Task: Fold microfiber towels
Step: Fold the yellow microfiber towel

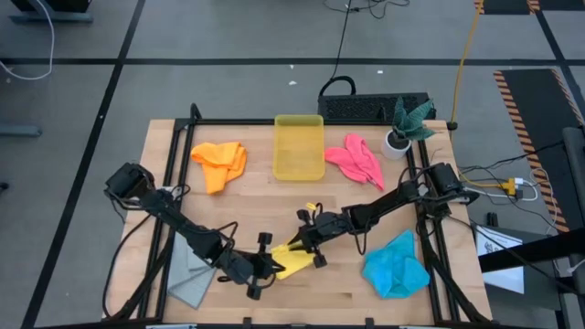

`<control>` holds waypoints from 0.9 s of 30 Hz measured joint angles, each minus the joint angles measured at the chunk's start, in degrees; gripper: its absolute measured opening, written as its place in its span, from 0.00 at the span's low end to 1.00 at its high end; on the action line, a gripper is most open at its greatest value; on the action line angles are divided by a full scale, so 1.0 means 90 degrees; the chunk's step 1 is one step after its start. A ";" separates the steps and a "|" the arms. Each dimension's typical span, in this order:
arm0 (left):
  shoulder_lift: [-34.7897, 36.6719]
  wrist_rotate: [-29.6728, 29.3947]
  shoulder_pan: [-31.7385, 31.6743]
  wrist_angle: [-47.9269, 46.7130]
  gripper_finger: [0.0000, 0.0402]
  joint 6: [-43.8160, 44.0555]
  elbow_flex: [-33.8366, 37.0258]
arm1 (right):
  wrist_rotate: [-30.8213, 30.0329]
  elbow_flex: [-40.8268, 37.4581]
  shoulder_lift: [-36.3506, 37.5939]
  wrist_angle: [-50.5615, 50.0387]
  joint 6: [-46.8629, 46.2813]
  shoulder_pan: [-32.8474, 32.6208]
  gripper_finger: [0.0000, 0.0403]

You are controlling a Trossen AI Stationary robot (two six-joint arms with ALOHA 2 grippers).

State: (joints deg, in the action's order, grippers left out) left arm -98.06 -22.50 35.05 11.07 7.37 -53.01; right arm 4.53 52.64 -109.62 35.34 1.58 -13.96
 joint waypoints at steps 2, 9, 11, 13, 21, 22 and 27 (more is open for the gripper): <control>-0.0023 0.0002 0.0002 -0.0006 0.01 0.0021 0.0000 | -0.0026 0.0000 -0.0002 0.0044 0.0007 0.0016 0.28; -0.0410 -0.0001 0.0002 0.0387 0.04 0.0063 0.0000 | -0.0504 -0.0002 0.0561 -0.0129 0.0218 -0.0001 0.43; -0.0567 -0.0004 -0.0011 0.0555 0.04 0.0063 0.0000 | -0.0655 -0.0002 0.0869 -0.0437 0.0065 -0.0052 0.43; -0.0684 -0.0088 -0.0037 0.0617 0.03 0.0060 0.0000 | -0.0476 0.0000 0.1088 -0.0779 -0.0084 -0.0164 0.42; -0.0816 -0.0842 -0.0363 -0.0367 0.04 0.1266 0.0000 | -0.0699 -0.0351 0.0649 -0.0707 -0.0856 -0.0376 0.28; -0.0818 -0.0802 -0.0383 -0.0545 0.04 0.1462 0.0000 | -0.0917 -0.0435 0.0534 -0.0681 -0.0971 -0.0359 0.26; -0.0965 -0.0661 -0.0462 -0.1196 0.01 0.2216 0.0000 | -0.1353 -0.0940 0.0282 -0.0243 -0.1290 -0.0233 0.17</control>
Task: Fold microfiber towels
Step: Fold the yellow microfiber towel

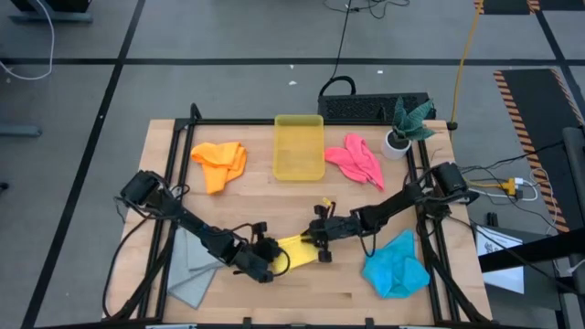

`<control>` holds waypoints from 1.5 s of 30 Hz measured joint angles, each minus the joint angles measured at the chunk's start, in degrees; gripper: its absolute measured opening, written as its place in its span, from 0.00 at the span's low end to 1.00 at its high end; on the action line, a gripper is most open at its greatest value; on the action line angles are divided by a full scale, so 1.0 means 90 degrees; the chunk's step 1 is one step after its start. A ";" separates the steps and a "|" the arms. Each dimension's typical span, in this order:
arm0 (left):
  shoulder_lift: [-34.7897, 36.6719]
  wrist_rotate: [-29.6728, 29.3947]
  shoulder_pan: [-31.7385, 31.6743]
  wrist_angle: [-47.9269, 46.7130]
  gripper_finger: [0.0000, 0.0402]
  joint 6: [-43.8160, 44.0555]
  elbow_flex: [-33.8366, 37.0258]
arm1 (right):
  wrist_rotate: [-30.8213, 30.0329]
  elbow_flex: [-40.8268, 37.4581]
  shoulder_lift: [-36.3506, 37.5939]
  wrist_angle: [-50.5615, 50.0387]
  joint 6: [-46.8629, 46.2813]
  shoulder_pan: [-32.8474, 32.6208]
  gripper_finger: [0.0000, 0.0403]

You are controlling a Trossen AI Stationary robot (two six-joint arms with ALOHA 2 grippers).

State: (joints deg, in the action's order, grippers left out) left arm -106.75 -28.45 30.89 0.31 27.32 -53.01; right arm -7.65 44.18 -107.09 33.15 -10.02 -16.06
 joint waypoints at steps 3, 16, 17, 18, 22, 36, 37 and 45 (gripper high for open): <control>-0.0089 0.0002 -0.0002 -0.0038 0.03 0.0053 0.0005 | 0.0012 -0.0245 0.0097 0.0315 0.0023 -0.0005 0.12; 0.0526 -0.0153 0.0027 -0.0288 0.02 0.0427 0.0005 | 0.0189 -0.0403 0.0766 0.1012 0.0036 -0.0416 0.11; 0.0534 -0.0155 0.0014 -0.0172 0.03 0.0374 0.0005 | 0.0184 -0.0407 0.0633 0.1023 -0.0063 -0.0440 0.11; 0.0535 -0.0146 -0.0004 -0.0075 0.02 0.0290 0.0005 | 0.0183 -0.0407 0.0464 0.1109 -0.0135 -0.0449 0.11; 0.0364 0.0093 -0.0152 -0.0159 0.01 0.0343 0.0000 | -0.0108 -0.0400 -0.0061 0.1297 -0.0381 -0.0410 0.11; 0.0114 -0.0080 -0.0099 -0.0696 0.04 0.0912 -0.0002 | -0.0250 -0.0393 0.0432 0.1254 0.0186 -0.0780 0.11; 0.0162 -0.0078 -0.0076 -0.0715 0.03 0.0910 0.0003 | -0.0204 -0.0393 0.0428 0.1301 0.0252 -0.0843 0.11; 0.0654 -0.0122 0.0230 -0.0828 0.03 0.1008 0.0017 | -0.0153 0.0149 0.0012 0.1288 0.0346 -0.0827 0.23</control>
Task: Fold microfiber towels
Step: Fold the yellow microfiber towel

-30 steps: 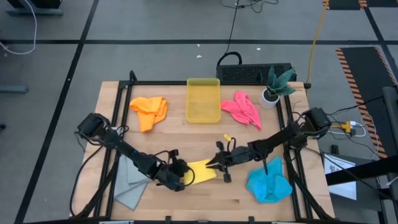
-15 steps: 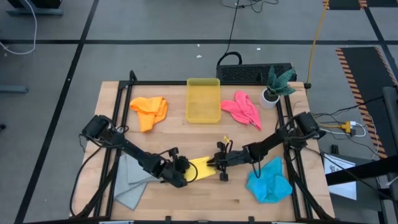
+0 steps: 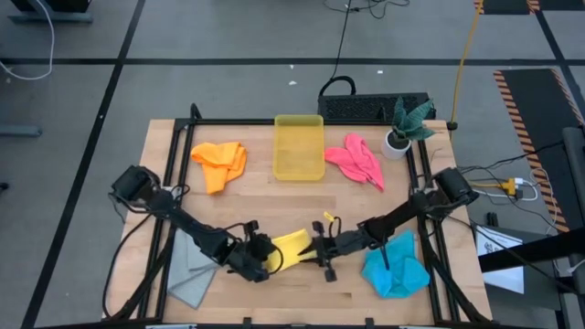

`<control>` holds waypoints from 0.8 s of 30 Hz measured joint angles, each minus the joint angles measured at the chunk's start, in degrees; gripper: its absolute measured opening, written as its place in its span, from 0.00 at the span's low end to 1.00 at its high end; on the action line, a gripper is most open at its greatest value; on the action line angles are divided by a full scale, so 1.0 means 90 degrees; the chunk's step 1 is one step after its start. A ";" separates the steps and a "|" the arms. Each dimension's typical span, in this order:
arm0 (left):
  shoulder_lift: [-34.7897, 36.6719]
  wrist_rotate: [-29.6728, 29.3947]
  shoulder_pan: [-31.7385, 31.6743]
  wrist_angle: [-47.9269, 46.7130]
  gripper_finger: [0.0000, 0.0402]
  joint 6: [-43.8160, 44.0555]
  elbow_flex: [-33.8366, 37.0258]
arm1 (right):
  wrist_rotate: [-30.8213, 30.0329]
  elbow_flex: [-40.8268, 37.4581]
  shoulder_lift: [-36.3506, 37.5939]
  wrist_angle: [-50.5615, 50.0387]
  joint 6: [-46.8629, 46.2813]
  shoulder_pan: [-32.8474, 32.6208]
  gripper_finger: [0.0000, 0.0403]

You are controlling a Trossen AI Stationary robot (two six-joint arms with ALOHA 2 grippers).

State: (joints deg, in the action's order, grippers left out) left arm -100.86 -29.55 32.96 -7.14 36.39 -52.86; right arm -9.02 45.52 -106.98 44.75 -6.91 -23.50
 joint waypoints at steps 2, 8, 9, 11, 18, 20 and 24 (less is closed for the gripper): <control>0.0076 -0.0044 0.0109 0.0201 0.02 0.0001 -0.0016 | -0.0006 0.0172 -0.0073 -0.0160 -0.0116 0.0196 0.25; -0.0194 0.0420 0.0234 0.1045 0.02 -0.0466 -0.0019 | -0.0009 0.0233 -0.0078 -0.0964 -0.0484 0.0816 0.24; -0.0287 0.0547 0.0236 0.1053 0.03 -0.0487 -0.0013 | -0.0011 0.0233 -0.0098 -0.1104 -0.0505 0.0872 0.23; -0.0476 0.0653 0.0233 0.1146 0.02 -0.0481 -0.0009 | -0.0021 0.0203 -0.0148 -0.1294 -0.0515 0.0943 0.21; -0.0655 -0.0001 0.0153 0.0456 0.03 -0.0368 -0.0012 | -0.0697 -0.0059 -0.0006 -0.2059 -0.1043 0.0791 0.11; -0.0658 -0.0153 0.0115 0.0363 0.04 -0.0561 -0.0012 | -0.0721 -0.0188 0.0095 -0.2138 -0.1308 0.0669 0.08; -0.0490 -0.0558 0.0025 0.0030 0.01 -0.0822 -0.0012 | -0.1111 -0.0351 0.0409 -0.2206 -0.1692 0.0288 0.05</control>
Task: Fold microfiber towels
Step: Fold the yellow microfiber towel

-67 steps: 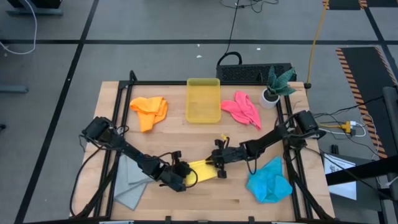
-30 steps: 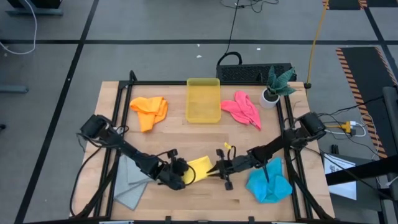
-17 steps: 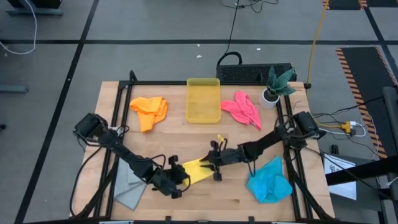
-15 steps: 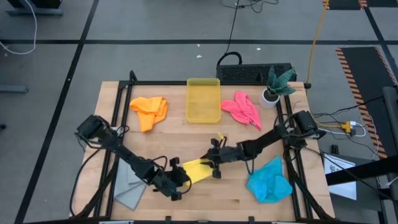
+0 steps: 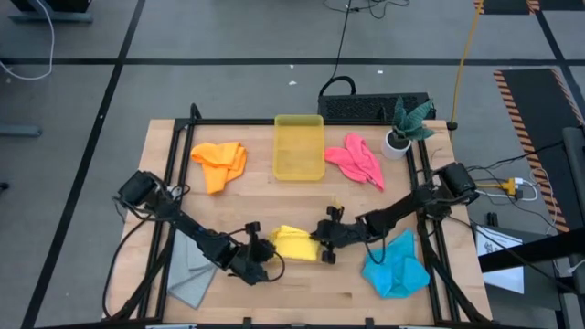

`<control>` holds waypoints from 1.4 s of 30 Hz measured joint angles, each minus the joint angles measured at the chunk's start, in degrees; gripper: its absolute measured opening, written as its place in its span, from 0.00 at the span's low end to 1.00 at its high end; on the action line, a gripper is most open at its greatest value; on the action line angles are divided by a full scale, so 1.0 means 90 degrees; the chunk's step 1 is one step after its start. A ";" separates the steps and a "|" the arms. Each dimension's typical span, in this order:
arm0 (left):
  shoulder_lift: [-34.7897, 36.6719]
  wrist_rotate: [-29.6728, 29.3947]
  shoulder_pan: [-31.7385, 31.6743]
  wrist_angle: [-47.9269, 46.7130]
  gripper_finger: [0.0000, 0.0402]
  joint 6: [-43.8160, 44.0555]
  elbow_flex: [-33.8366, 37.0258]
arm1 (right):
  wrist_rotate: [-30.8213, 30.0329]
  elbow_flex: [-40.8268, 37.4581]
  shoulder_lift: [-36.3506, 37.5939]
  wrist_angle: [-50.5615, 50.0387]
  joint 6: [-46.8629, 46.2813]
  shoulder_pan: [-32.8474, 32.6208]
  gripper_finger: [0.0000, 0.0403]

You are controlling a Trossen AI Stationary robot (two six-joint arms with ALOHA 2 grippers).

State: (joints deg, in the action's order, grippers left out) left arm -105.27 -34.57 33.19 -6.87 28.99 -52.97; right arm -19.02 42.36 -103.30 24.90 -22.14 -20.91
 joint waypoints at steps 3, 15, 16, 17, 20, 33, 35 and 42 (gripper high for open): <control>0.0241 -0.0515 -0.0072 -0.0321 0.02 0.0139 0.0005 | -0.0002 0.0001 0.0366 0.0234 0.0239 -0.0223 0.05; 0.0266 0.0159 -0.0123 0.0590 0.03 0.0147 -0.0006 | -0.0297 -0.0064 0.0152 0.0156 0.0319 0.0390 0.04; 0.0208 0.0164 -0.0104 0.0619 0.03 0.0175 -0.0001 | -0.0164 -0.0111 0.0097 0.0148 0.0240 0.0451 0.04; 0.0140 0.0168 -0.0096 0.0684 0.03 0.0234 0.0000 | -0.0052 -0.0151 0.0056 0.0150 0.0173 0.0487 0.04; -0.0013 0.0153 -0.0101 0.0584 0.01 0.0414 0.0005 | -0.0051 -0.0221 0.0018 0.0220 0.0096 0.0498 0.04; -0.0104 0.0119 -0.0216 -0.0309 0.01 0.1110 0.0000 | 0.0061 -0.0249 0.0216 0.0930 0.0705 0.0499 0.28; -0.0104 0.0119 -0.0216 -0.0563 0.02 0.1383 0.0000 | -0.0181 -0.0249 0.0357 0.0965 0.0667 0.0531 0.34; -0.0095 0.0122 -0.0216 -0.0734 0.01 0.1641 0.0000 | -0.0362 -0.0249 0.0299 0.0618 0.0132 0.0707 0.40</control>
State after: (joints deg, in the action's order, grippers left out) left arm -106.13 -33.47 31.24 -13.47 43.76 -52.97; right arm -22.28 40.12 -100.60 30.46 -20.95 -14.55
